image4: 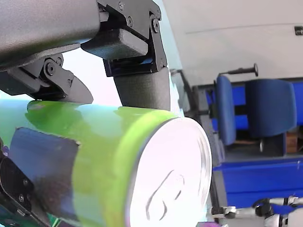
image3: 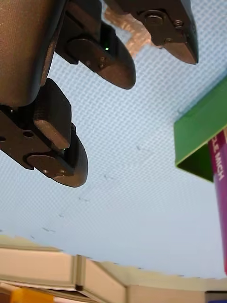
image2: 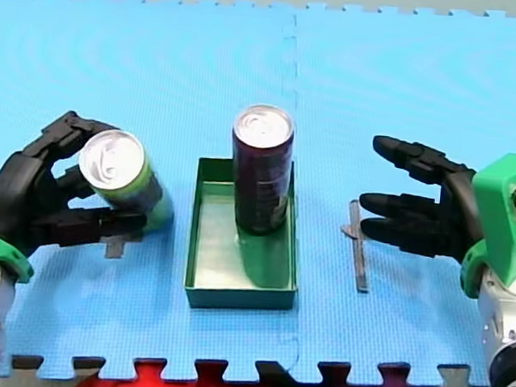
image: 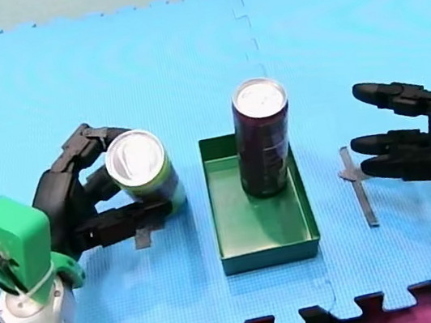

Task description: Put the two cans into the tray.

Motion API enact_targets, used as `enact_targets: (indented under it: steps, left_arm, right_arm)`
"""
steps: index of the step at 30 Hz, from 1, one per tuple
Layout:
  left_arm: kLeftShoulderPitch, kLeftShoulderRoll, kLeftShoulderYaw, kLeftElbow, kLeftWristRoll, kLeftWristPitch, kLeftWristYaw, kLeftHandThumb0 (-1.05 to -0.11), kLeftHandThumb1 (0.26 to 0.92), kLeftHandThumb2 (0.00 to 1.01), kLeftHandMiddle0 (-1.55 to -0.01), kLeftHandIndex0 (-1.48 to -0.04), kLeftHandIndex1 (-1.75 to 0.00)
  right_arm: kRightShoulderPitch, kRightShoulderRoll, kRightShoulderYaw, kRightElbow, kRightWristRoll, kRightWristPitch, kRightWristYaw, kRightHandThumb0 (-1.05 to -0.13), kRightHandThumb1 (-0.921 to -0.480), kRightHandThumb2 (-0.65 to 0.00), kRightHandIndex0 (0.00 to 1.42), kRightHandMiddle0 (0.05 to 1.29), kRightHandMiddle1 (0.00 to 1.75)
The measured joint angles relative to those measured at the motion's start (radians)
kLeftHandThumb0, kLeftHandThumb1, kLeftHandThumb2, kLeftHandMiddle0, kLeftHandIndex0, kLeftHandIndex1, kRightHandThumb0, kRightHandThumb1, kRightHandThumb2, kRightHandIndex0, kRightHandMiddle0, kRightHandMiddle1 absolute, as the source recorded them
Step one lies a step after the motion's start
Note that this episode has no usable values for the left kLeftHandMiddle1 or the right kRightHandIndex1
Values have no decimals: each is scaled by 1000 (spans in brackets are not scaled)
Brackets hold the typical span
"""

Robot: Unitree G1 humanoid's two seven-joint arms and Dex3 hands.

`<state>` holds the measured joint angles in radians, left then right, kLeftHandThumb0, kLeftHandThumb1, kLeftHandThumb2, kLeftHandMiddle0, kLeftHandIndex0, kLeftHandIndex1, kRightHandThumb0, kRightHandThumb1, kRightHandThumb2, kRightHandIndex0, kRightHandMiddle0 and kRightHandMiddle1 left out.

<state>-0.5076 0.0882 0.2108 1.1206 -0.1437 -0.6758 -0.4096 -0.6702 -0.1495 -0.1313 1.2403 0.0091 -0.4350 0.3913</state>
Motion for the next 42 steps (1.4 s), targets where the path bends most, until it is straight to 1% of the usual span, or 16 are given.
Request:
enact_targets:
  steps: [6, 14, 20, 23, 24, 27, 30, 42]
  left_arm:
    - [1, 0, 5, 4, -14, 2, -28, -268, 774, 25, -940, -565, -1746]
    - [-2, 0, 19, 4, -39, 31, -58, -266, 773, 22, -943, -561, -1746]
    - [-8, 1, 34, 6, -57, 45, -77, -260, 773, 21, -944, -557, -1746]
    - [-12, 2, 44, 4, -72, 77, -87, -253, 773, 20, -943, -555, -1746]
    - [-14, 4, 47, -2, -77, 97, -89, -251, 772, 20, -942, -554, -1746]
    - [-16, 14, 49, -43, -84, 147, -91, -245, 772, 19, -940, -552, -1746]
    - [-7, 21, 44, -104, -85, 186, -93, -239, 771, 19, -938, -549, -1746]
    - [81, 22, -3, -351, -29, 370, -62, -207, 759, 12, -937, -548, -1746]
  right_arm:
    - [0, 1, 1, -2, 0, 1, -14, -570, -712, -2, 954, 642, 4]
    - [0, 1, 4, -3, -1, 3, -20, -553, -718, -2, 962, 648, 3]
    - [0, 1, 4, -3, 0, 11, -21, -541, -721, -2, 964, 651, 2]
    - [0, 1, 4, -3, 1, 11, -21, -538, -722, -2, 966, 651, 1]
    - [0, 1, 4, -3, 1, 12, -21, -537, -723, -2, 967, 651, 1]
    - [1, 1, 3, -3, 2, 12, -20, -536, -723, -1, 967, 649, 0]
    - [1, 2, 3, -3, 2, 12, -18, -535, -724, -1, 966, 647, 0]
    - [4, 11, 4, 1, 0, 12, -16, -537, -728, -1, 965, 649, 1]
